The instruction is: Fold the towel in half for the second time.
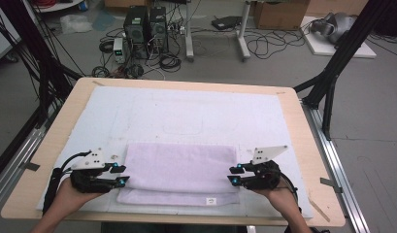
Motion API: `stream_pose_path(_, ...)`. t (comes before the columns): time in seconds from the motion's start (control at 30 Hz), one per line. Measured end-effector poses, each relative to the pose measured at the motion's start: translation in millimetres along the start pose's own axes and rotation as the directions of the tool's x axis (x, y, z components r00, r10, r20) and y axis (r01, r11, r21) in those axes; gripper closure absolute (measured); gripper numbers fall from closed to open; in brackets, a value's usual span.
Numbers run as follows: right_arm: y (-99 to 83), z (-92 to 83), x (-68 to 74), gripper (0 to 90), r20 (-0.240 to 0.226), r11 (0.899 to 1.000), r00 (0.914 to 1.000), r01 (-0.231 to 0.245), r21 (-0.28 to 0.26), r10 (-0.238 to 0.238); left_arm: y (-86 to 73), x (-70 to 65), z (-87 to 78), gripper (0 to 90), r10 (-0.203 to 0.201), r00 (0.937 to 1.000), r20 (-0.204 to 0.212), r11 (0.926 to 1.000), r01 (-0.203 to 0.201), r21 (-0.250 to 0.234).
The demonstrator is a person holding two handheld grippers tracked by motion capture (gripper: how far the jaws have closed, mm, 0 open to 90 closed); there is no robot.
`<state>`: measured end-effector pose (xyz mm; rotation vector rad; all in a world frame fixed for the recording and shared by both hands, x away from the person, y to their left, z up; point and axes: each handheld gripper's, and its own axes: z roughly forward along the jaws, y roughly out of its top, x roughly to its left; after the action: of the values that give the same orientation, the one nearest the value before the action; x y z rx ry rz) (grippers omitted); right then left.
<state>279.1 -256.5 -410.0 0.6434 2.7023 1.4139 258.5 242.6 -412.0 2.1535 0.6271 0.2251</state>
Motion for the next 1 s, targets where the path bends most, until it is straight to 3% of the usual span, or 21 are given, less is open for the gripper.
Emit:
stream_pose_path(0.2,-23.3,21.6,2.9,55.9,-0.003,0.998,0.9998,-0.018,0.056,0.018,-19.3,-2.1,12.5,57.9,-0.024,0.9996,0.012,0.9979,0.023,0.060)
stream_pose_path(0.3,-28.4,22.7,4.9,56.1,0.009,0.999,0.9999,-0.010,0.048,0.009,-23.0,-6.9,14.2,59.8,-0.011,0.9998,-0.017,0.9990,0.012,0.043)
stream_pose_path(0.4,-29.0,24.3,6.2,70.8,0.033,0.999,0.9994,0.001,0.051,-0.003,-21.4,-9.2,16.3,77.6,0.011,0.9996,-0.024,0.9991,-0.010,0.042)
stream_pose_path(0.47,-27.3,24.2,6.4,83.7,0.020,0.998,0.9997,0.013,0.064,-0.015,-18.5,-10.0,15.6,83.2,0.024,0.9994,-0.024,0.9985,-0.023,0.051)
stream_pose_path(0.5,-25.9,23.9,6.7,85.0,0.022,0.998,0.9995,0.019,0.067,-0.021,-16.8,-9.8,13.3,84.1,0.027,0.9994,-0.022,0.9986,-0.026,0.046)
stream_pose_path(0.7,-12.1,4.8,12.1,85.9,0.033,0.999,0.9985,0.043,0.014,-0.044,-2.6,-13.6,-15.9,84.5,0.020,0.9996,-0.019,0.9991,-0.021,-0.037)
stream_pose_path(0.8,-8.4,-6.2,20.3,85.9,0.027,0.999,0.9982,0.054,-0.005,-0.054,-4.0,-23.0,-25.7,84.5,0.031,0.9995,-0.003,0.9982,-0.032,-0.050)
stream_pose_path(0.87,-12.6,-9.2,29.2,85.7,0.010,0.998,0.9980,0.063,0.002,-0.063,-11.8,-30.9,-26.0,83.6,0.035,0.9992,0.018,0.9988,-0.034,-0.036)
stream_pose_path(1.0,-23.3,-5.8,36.0,76.4,-0.024,0.998,0.9980,0.059,0.011,-0.059,-23.0,-34.7,-20.9,69.3,0.027,0.9983,0.052,0.9996,-0.027,-0.004)
